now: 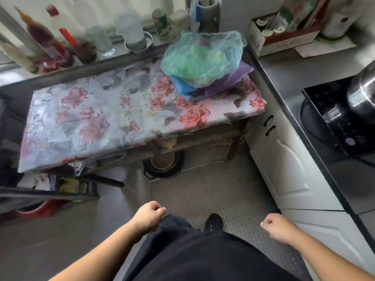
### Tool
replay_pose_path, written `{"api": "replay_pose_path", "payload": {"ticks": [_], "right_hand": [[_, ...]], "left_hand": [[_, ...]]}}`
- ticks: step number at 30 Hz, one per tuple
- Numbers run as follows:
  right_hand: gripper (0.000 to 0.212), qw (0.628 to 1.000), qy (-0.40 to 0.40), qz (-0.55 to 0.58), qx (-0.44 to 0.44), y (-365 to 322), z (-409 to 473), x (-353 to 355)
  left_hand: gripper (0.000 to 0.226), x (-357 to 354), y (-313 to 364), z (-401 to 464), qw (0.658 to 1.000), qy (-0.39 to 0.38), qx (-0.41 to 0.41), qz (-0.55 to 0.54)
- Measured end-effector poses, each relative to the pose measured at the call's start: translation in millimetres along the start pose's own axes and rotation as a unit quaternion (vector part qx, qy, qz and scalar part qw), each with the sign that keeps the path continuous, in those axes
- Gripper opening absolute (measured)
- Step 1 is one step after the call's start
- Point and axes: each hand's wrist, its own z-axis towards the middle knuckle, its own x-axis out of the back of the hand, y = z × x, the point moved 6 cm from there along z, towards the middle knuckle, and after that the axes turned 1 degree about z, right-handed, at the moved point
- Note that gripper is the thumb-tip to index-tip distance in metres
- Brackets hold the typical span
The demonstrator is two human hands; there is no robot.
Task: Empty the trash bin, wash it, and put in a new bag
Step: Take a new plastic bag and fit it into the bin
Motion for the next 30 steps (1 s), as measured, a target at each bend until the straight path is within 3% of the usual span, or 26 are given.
{"api": "replay_pose_path", "payload": {"ticks": [6,9,14,18,21,23,26,28,30], "right_hand": [[0.025,0.987,0.06,0.122,0.089,-127,44,83],[0.024,0.984,0.03,0.143,0.102,-173,52,90],[0.023,0.987,-0.008,-0.105,0.118,-203,60,73],[0.026,0.98,-0.064,-0.185,0.046,-190,78,65],[0.027,0.979,-0.051,-0.198,0.021,-200,90,84],[0.026,0.982,-0.001,-0.182,0.045,-226,93,107],[0.031,0.974,0.148,-0.084,0.147,-293,85,165],[0.032,0.937,0.263,-0.052,0.225,-346,75,216],[0.028,0.875,0.378,-0.062,0.295,-392,65,262]], "left_hand": [[0.018,20,-7,22,0.999,0.009,0.026,0.034],[0.015,32,-25,42,0.997,-0.01,0.071,0.032],[0.017,86,-27,102,0.992,-0.033,0.116,0.023],[0.014,146,28,158,0.996,-0.008,0.075,0.055],[0.016,168,79,185,0.997,-0.05,0.039,0.04],[0.016,160,92,185,0.991,-0.12,0.065,0.009],[0.018,141,98,184,0.98,-0.189,0.053,0.045],[0.025,135,104,187,0.976,-0.184,0.018,0.111],[0.027,137,111,187,0.972,-0.162,-0.007,0.173]]}}
